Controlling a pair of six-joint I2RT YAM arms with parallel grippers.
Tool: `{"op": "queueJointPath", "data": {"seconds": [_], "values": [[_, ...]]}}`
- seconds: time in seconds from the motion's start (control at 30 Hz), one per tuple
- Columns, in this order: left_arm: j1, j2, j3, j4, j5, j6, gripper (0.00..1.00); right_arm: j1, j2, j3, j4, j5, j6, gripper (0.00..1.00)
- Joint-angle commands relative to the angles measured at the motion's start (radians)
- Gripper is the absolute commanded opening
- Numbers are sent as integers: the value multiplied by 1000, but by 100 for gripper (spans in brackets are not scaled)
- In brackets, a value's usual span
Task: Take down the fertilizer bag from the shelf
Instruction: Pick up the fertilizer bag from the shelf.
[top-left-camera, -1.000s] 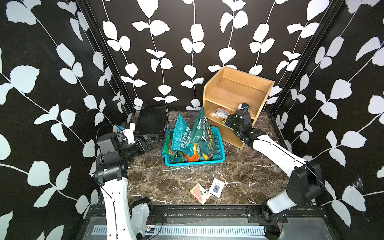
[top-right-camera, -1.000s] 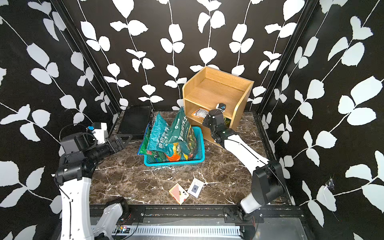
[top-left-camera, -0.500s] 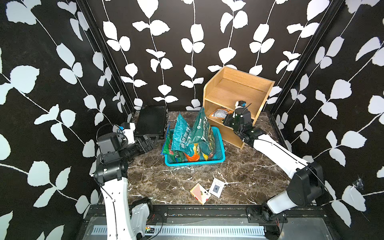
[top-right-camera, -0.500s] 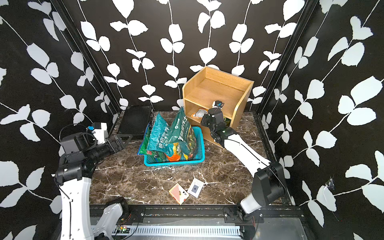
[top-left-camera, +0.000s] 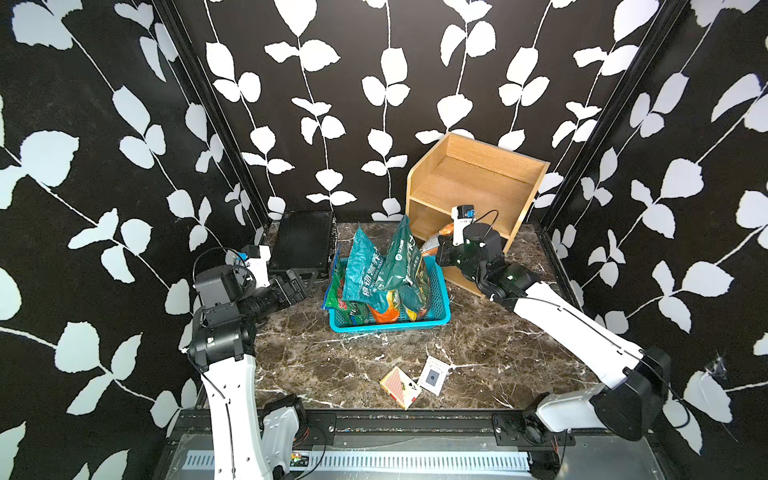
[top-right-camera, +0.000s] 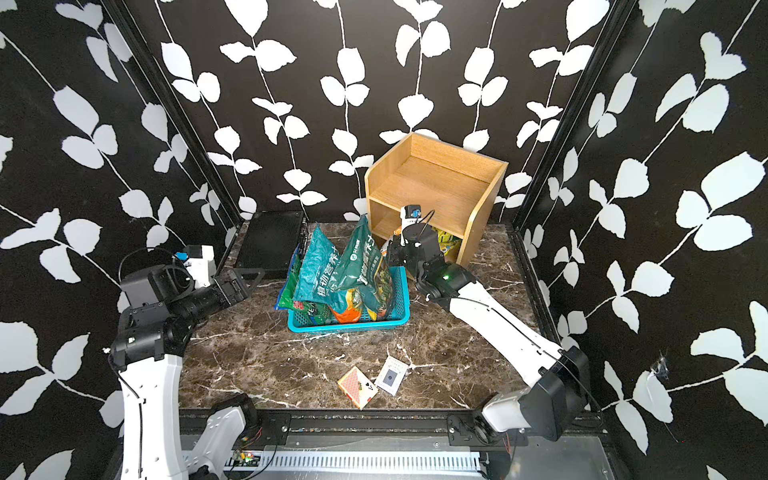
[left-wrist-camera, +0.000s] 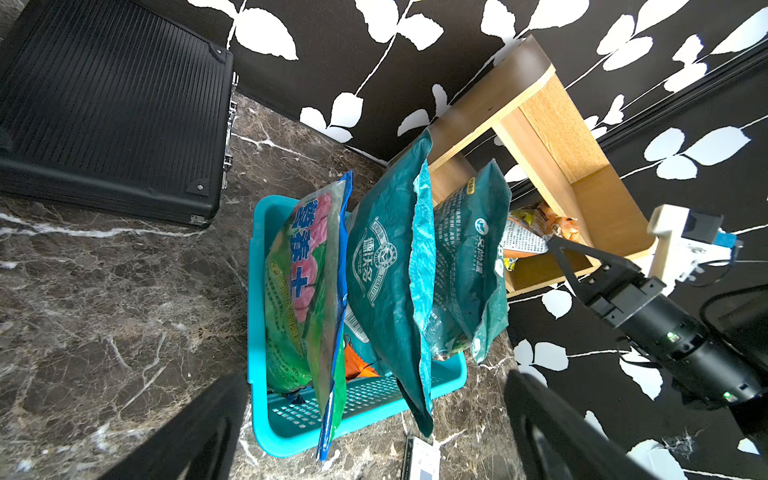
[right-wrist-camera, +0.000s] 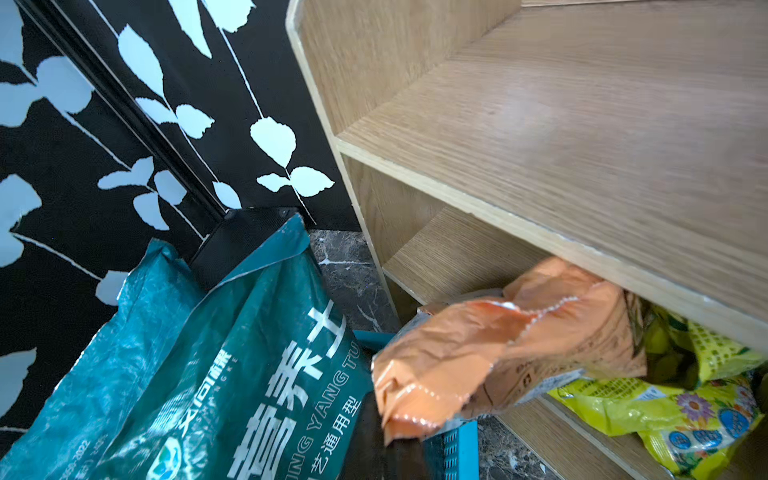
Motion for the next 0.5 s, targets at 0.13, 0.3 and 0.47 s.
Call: {"op": "queueJointPath", "data": {"seconds": [0.13, 0.3, 0.47], "values": [[6, -11, 0, -4, 8, 6, 99, 28, -67, 150, 37, 16, -85, 0], [5, -9, 0, -4, 8, 6, 99, 29, -95, 220, -55, 30, -89, 0], [5, -12, 0, -5, 8, 8, 99, 29, -146, 249, -104, 45, -106, 0]]}}
